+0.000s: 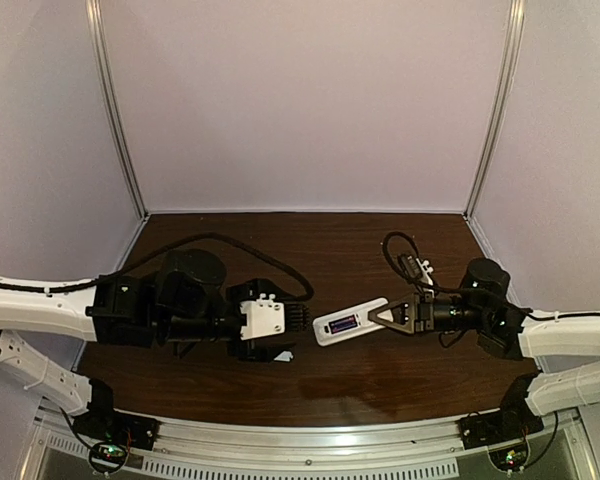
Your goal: Load the batteries into the remote control
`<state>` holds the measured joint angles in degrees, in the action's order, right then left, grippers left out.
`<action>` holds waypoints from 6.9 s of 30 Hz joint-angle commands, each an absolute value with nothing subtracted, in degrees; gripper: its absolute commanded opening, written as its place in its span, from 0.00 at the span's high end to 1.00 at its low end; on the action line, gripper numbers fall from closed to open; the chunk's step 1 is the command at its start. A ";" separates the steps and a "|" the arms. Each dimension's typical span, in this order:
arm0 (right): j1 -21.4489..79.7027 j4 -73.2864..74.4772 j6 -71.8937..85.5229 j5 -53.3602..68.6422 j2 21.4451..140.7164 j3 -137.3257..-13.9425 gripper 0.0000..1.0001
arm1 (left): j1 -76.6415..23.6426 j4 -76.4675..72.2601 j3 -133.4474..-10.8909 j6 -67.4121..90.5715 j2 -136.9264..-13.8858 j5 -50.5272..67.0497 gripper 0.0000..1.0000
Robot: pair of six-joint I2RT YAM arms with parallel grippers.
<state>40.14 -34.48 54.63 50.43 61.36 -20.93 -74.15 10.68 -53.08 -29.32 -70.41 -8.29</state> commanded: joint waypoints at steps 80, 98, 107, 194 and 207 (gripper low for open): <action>35.07 -62.99 64.23 43.12 85.26 -12.13 0.19 | -68.07 2.97 -63.35 -13.18 -105.97 0.00 0.70; 26.92 -10.54 43.64 29.20 51.44 -15.57 0.02 | -68.00 15.62 -72.84 -14.56 -116.76 4.97 0.68; 26.17 -6.32 41.20 29.76 48.99 -17.60 0.01 | -68.02 26.84 -79.54 -15.90 -121.00 4.17 0.52; 23.99 -4.09 36.39 37.64 46.49 -20.51 0.01 | -59.48 36.30 -75.55 -20.92 -111.73 1.91 0.76; 24.01 -4.30 36.21 37.79 47.33 -20.83 0.01 | -59.45 36.21 -74.70 -20.57 -114.44 2.43 0.85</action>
